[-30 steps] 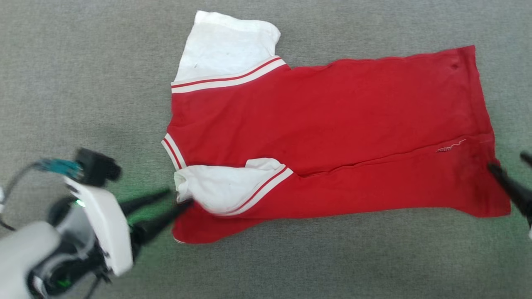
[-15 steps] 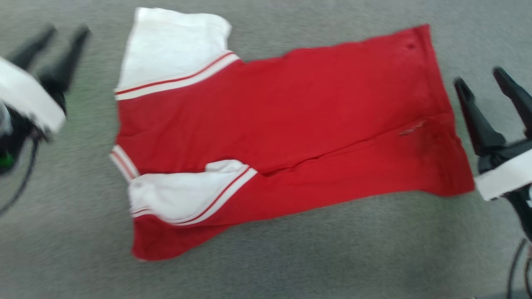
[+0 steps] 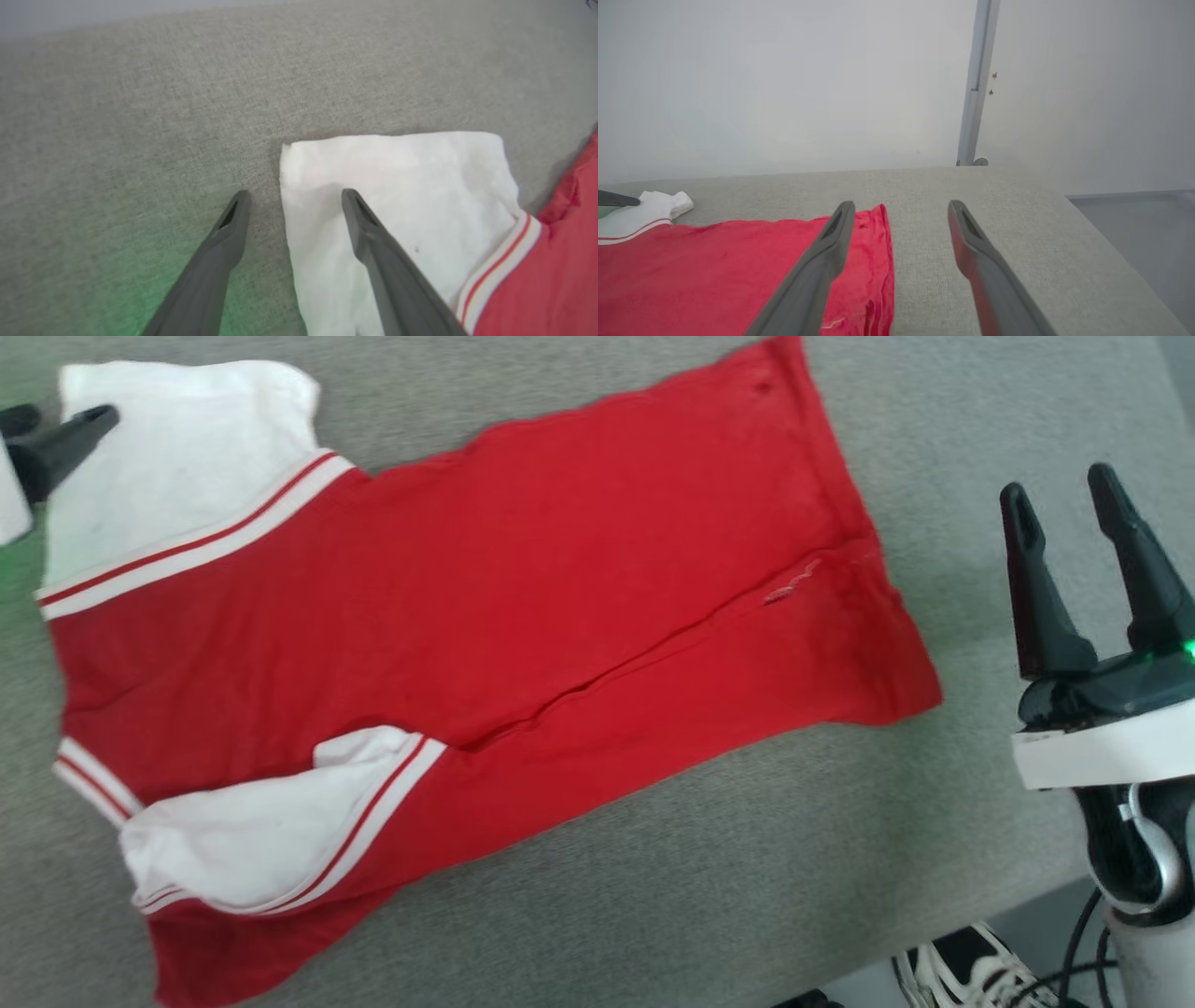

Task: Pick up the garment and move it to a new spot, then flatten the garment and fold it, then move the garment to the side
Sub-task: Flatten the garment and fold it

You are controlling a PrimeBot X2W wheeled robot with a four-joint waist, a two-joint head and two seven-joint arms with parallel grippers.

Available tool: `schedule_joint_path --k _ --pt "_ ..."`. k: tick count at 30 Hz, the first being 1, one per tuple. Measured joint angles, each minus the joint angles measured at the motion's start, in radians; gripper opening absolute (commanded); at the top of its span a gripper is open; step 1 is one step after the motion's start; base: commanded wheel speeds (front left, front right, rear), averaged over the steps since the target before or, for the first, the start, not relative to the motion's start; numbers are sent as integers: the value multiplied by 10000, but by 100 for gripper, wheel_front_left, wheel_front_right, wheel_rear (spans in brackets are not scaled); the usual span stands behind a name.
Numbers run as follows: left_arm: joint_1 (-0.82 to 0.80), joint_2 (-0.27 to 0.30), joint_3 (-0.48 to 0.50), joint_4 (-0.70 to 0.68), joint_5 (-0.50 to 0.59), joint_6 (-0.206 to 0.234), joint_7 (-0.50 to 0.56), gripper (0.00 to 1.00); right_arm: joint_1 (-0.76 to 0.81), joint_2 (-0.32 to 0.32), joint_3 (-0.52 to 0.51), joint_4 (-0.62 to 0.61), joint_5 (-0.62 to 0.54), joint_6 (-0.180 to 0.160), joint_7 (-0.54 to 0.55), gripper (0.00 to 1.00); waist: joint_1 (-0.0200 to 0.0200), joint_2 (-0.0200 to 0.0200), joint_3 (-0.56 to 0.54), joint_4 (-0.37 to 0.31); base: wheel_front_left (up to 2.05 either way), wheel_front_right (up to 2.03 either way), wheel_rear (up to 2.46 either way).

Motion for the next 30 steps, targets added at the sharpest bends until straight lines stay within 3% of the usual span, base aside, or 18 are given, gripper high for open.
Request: schedule_joint_path --k 4,8,9,10,12,13,20,30 --pt "-548 330 -102 59 -374 -54 1743 100 160 98 77 117 44 0 -90 100 0 0 140 -311 0 0 0" --pt "-1060 416 -226 67 -290 54 2656 100 165 119 244 173 123 0 -100 100 0 0 379 -448 0 0 0" --pt "-1144 364 -213 75 -430 65 2934 85 164 113 295 182 157 0 -61 100 0 1 434 -467 0 0 0" --pt "-1227 364 -196 56 -627 59 3214 61 159 109 362 194 201 0 -50 100 0 1 484 -480 0 0 0" --pt "-1367 353 -171 -8 -798 -6 3605 30 100 81 437 205 207 0 -4 100 0 0 574 -485 0 0 0" --pt "-1387 332 -163 -61 -798 -25 3651 0 19 38 472 224 222 0 48 100 0 0 610 -474 0 0 0" --pt "-1402 27 -157 -153 -780 -140 3427 0 -955 -343 830 550 213 0 537 100 0 0 732 -289 0 0 0" --pt "-1391 -863 -242 -299 -520 -569 2583 0 -4249 -1866 1977 2838 376 4 3055 100 0 0 778 536 0 0 0"
